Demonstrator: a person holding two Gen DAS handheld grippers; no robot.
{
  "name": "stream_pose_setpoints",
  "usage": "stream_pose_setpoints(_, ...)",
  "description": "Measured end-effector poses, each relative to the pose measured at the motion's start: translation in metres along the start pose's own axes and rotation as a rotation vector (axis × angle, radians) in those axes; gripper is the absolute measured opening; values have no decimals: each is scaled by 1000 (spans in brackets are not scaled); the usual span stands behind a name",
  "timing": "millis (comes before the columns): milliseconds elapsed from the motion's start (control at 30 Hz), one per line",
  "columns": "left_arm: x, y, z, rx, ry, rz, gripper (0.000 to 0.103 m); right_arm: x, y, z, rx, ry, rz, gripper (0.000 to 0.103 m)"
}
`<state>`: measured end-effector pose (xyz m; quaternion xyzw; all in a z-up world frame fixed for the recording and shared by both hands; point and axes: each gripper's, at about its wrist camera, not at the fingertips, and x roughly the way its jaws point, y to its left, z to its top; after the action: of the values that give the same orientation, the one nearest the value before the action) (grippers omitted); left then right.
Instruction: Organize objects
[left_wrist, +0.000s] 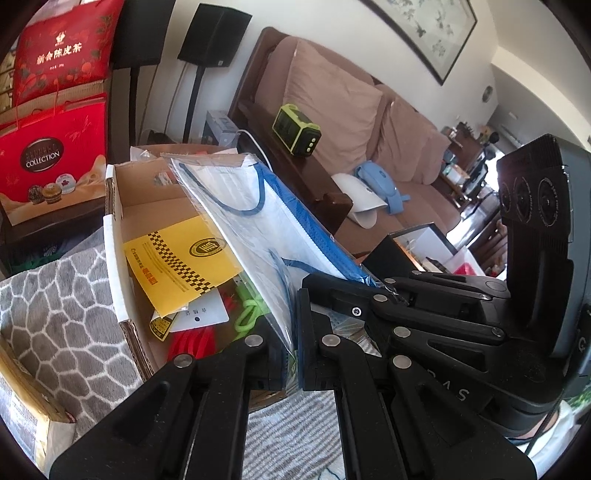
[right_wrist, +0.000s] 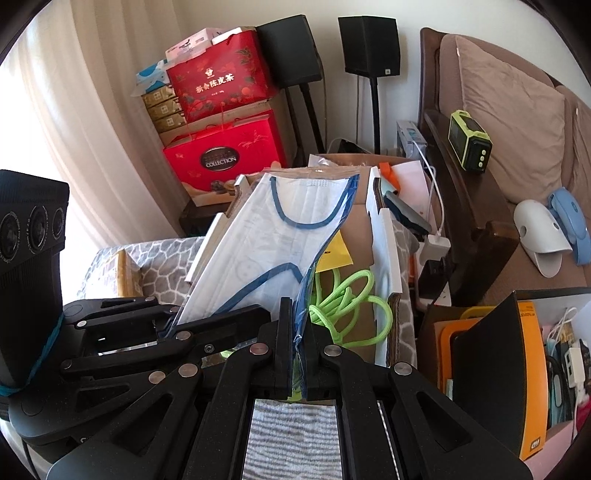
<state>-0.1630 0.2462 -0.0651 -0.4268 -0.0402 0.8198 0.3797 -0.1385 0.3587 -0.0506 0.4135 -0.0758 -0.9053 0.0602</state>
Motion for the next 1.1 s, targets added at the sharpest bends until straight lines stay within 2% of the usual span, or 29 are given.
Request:
stream_pose_setpoints(233, 5, 5, 3, 1, 8, 3, 1, 6, -2, 3, 5, 2, 4, 3)
stream_pose_setpoints(600, -19, -1, 0, 1, -17, 16, 1, -11, 12, 3, -7, -18, 15, 4)
stream_pose_setpoints(1100, -32, -12, -28, 16, -1, 34, 1, -23, 25, -26, -21, -6, 27, 3)
